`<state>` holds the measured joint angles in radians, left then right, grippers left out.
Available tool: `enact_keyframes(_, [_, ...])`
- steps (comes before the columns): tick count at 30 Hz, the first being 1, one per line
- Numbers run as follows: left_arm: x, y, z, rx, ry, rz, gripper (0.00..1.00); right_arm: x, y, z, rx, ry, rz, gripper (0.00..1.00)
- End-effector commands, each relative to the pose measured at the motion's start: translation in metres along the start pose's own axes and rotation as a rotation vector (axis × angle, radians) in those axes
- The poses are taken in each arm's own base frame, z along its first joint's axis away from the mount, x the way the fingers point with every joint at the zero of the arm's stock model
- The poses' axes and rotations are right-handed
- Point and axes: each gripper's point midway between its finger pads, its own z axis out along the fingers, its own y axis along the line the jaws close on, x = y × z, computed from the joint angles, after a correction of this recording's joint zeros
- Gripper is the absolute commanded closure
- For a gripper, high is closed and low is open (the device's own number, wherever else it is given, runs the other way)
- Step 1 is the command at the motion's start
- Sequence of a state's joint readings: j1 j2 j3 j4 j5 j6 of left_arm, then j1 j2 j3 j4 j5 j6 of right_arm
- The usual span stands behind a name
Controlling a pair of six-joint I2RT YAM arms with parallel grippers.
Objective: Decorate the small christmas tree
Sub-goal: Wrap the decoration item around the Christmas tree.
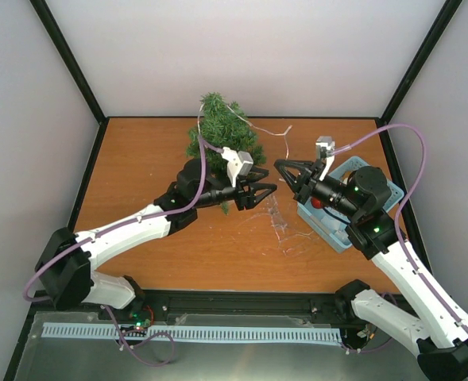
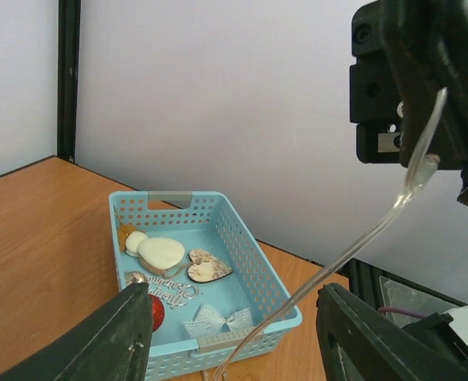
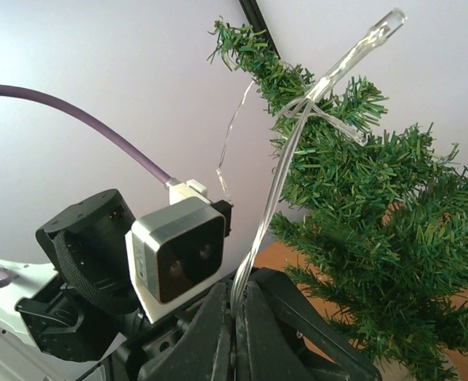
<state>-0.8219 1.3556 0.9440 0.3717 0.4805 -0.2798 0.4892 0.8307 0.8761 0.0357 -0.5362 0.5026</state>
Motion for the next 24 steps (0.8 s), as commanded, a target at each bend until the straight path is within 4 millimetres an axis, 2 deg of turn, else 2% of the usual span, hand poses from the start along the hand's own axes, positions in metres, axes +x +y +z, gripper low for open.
enact_keyframes(1, [-0.028, -0.015, 0.007, 0.050, -0.078, 0.082, 0.43, -0.004, 0.009, -0.002, -0.040, -0.026, -0.002, 0.97])
enact_keyframes(3, [-0.028, -0.016, 0.008, 0.055, -0.079, 0.083, 0.46, -0.004, 0.009, -0.002, -0.039, -0.026, 0.001, 0.97])
enact_keyframes(9, [-0.028, -0.022, 0.002, 0.066, -0.093, 0.094, 0.67, -0.006, 0.010, -0.002, -0.042, -0.034, 0.007, 0.97])
enact_keyframes(17, [-0.027, -0.029, 0.000, 0.101, -0.104, 0.096, 0.68, -0.005, 0.008, -0.001, -0.041, -0.038, 0.020, 0.97])
enact_keyframes(22, [-0.026, -0.037, -0.006, 0.120, -0.109, 0.096, 0.97, -0.003, 0.004, 0.001, -0.030, -0.035, 0.023, 0.97])
enact_keyframes(24, [-0.027, -0.039, -0.012, 0.113, -0.117, 0.095, 0.99, -0.002, 0.003, 0.002, -0.028, -0.033, 0.023, 0.97])
